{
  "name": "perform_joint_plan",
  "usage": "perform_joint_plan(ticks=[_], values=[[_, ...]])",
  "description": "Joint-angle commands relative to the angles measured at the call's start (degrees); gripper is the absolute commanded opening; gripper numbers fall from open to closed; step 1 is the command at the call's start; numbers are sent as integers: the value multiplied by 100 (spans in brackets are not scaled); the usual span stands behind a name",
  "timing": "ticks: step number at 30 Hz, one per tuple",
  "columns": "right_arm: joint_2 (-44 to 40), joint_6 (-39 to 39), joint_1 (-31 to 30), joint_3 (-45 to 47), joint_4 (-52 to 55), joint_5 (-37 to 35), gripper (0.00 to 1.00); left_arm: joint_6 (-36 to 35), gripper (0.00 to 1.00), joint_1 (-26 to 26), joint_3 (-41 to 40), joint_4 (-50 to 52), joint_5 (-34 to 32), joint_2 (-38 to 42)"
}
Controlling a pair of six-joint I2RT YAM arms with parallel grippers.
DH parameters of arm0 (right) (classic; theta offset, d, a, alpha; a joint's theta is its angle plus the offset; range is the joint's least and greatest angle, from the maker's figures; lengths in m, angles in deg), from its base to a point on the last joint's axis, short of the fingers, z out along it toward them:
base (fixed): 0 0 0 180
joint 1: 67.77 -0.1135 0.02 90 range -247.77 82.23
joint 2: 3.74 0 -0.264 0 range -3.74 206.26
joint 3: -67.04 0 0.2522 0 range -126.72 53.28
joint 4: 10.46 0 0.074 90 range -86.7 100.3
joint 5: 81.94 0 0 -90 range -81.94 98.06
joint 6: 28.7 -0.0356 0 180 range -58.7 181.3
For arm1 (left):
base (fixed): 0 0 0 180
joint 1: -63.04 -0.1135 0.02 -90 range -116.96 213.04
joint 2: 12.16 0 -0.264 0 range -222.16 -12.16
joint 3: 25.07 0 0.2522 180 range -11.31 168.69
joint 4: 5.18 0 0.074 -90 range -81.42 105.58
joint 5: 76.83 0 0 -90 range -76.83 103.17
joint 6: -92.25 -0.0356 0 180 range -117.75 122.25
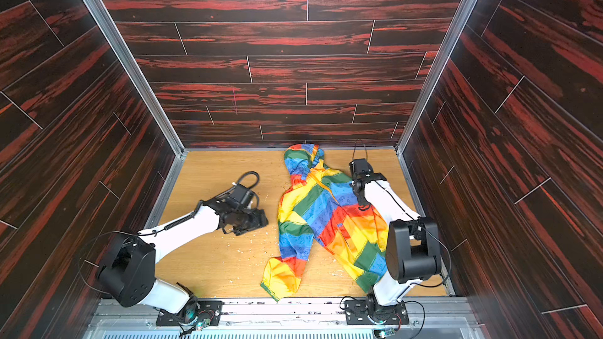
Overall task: Unzip the jacket
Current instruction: Flatten out the jacket at the center of the board.
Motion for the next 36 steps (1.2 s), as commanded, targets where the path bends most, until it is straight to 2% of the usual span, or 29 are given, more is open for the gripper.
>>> perform_joint_plan(ticks=[1, 5, 10, 14, 17, 22, 28, 36], values=[[2, -533, 199, -232, 523, 558, 56, 606, 82, 323, 111, 197, 15, 67], [-333, -724, 235, -419, 661, 1254, 62, 610, 83, 509, 350, 311, -234, -54], [-599, -843, 229, -491, 719, 2303, 62, 568, 77, 552, 722, 725, -205, -785], [-818, -838, 229, -291, 670, 2642, 59, 746, 70, 661, 781, 486, -48, -1185], [-938, -798, 229, -159, 682, 2733, 58, 879, 61, 744, 824, 410, -61, -1289], [-1054, -769, 229, 19, 632, 2973, 55, 928, 27, 747, 855, 97, -215, -1606], [-1133, -792, 221, 34, 606, 3199, 53, 255, 0, 495, 1229, 772, -549, -1783], [-1211, -790, 220, 149, 575, 3400, 51, -628, 0, -438, 1092, 1146, -857, -1273]])
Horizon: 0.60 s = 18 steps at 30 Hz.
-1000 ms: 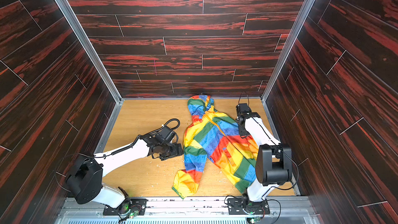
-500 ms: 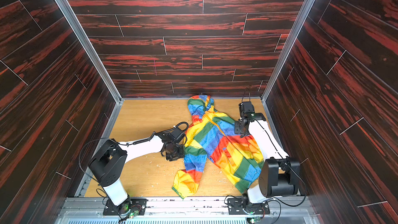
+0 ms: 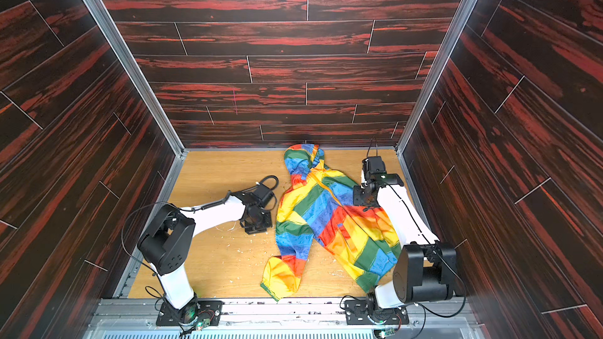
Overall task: Unzip the jacket
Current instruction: Flatten out the jacket at the center of the board.
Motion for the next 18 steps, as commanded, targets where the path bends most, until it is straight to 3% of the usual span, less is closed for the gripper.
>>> perform_joint_plan(ticks=[1, 2, 4, 5, 6, 9, 18], values=[[-178, -58, -29, 148, 7, 239, 51, -580, 0, -324, 4, 524, -356, 629], [-196, -42, -36, 173, 9, 362, 51, -709, 9, -348, 49, 673, -416, 743], [-258, -45, -57, 217, -6, 568, 53, -893, 41, -340, 5, 800, -352, 994], [-298, -71, -85, 236, -16, 658, 54, -861, 52, -336, -124, 800, -178, 1148], [-320, -115, -106, 248, -9, 721, 55, -766, 57, -311, -285, 741, -27, 1271], [-376, -242, -170, 282, -2, 994, 58, -519, 64, -4, -843, 576, 293, 1724], [-369, -543, -556, 70, -57, 1027, 59, 383, 67, 1271, -1640, -74, 769, 2381]])
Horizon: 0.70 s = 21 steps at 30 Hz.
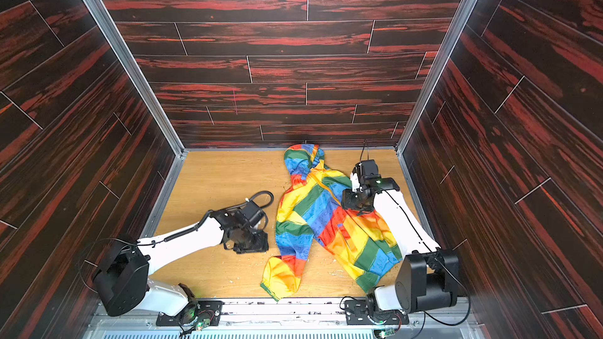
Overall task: Unzip the jacket
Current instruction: Flatten out the jacket at the center of the board.
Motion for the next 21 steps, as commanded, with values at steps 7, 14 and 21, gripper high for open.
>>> perform_joint_plan(ticks=[7, 14, 21], values=[[-15, -184, -360, -180, -19, 87, 57, 683, 66, 492, -3, -273, 130, -241], [-101, -142, -383, -39, -5, 44, 52, 1064, 66, 722, -54, -728, 163, -812], [-70, -96, -383, -111, 13, -33, 51, 1190, 50, 920, -1, -696, -20, -1198]])
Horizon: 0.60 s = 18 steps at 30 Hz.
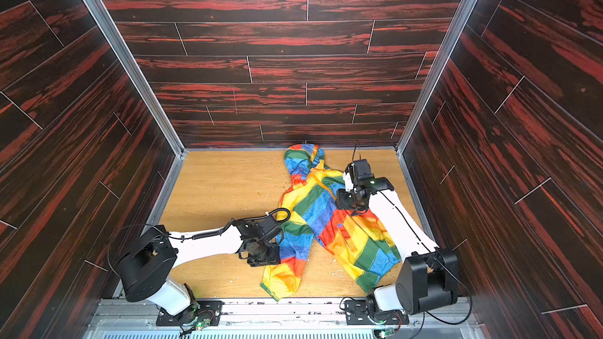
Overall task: Unzip the jacket
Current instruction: Flatten out the jacket at the center of the board.
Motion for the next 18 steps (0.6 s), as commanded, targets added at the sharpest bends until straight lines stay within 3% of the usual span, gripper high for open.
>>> perform_joint_plan(ticks=[1, 4, 7, 13, 18], values=[[-72, 28, -11, -50, 46, -49, 50, 300, 47, 81, -15, -31, -92, -255], [-59, 23, -11, -36, 44, -41, 48, 488, 21, 99, -150, -181, -138, -282], [-59, 24, -11, -30, 52, -14, 46, 602, 3, 91, -221, -88, -396, -163], [-64, 40, -42, 131, -50, 149, 41, 504, 0, -243, -214, 683, -1062, 228], [-27, 4, -75, 343, -319, 418, 38, 238, 0, -1203, -534, 1172, -1444, 1003]])
